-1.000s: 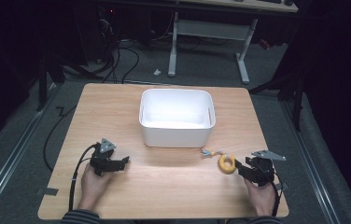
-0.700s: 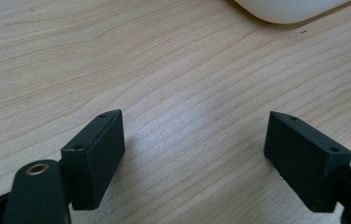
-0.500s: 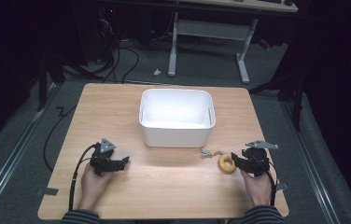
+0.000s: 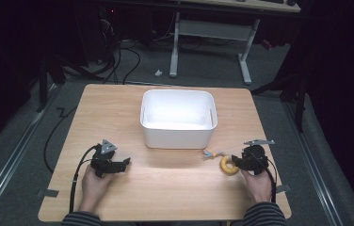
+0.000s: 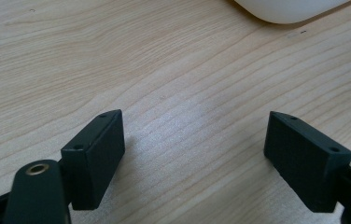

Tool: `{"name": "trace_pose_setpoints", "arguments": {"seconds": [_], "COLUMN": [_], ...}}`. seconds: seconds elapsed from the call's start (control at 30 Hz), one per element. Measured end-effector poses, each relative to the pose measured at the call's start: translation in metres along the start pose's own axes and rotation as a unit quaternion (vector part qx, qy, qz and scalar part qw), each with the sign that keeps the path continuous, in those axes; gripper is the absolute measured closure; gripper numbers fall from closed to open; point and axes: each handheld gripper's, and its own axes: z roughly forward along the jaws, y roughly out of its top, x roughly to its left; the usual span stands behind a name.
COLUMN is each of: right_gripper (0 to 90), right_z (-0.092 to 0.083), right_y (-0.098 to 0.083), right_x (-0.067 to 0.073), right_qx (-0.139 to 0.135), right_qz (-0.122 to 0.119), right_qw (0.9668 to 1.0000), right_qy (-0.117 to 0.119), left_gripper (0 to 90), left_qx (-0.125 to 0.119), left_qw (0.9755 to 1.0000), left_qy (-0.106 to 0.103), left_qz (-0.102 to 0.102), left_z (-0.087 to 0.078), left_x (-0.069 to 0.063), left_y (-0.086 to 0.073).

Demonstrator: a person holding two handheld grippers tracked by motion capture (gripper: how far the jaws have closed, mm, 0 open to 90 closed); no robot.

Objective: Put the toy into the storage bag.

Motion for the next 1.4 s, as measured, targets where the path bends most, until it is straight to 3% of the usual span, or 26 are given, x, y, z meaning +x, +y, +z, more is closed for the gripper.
{"name": "trace_pose_setpoints", "arguments": {"seconds": [0.43, 1.4], "right_gripper": [52.0, 60.4], "right_z": [0.015, 0.025], "right_y": [0.0, -0.005], "right_x": [-0.001, 0.002], "right_qx": [0.043, 0.068], "right_qz": [-0.007, -0.028], "right_qw": [0.9991, 0.9973], "right_qy": [-0.002, 0.0], "left_gripper": [20.6, 20.5], "left_qx": [0.0, 0.0], "left_qw": [1.0, 1.0], "left_qy": [0.0, 0.0], "left_qz": [0.0, 0.0], "left_z": [0.0, 0.0], "left_x": [0.0, 0.0], "left_y": [0.0, 0.0]}}
